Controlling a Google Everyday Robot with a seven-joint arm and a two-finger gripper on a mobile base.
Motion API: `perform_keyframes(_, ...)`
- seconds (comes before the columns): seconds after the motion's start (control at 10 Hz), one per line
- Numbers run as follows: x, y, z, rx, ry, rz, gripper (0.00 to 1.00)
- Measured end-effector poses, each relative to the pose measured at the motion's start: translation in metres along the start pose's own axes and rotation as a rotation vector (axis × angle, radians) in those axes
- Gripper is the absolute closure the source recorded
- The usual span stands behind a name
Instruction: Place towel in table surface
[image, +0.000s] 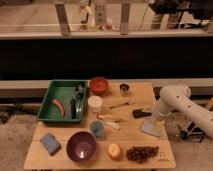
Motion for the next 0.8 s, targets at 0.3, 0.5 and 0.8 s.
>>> perform_keyframes(0.3,0.003,0.004,0.005,-0.011,0.021,0.036,0.20)
perform_keyframes(0.5,0.009,0.008,0.009,-0.017,0.010,0.067,0.20)
perform_keyframes(0.8,0.021,0.016,0.009,-0.020,-0.008,0.106,0.29)
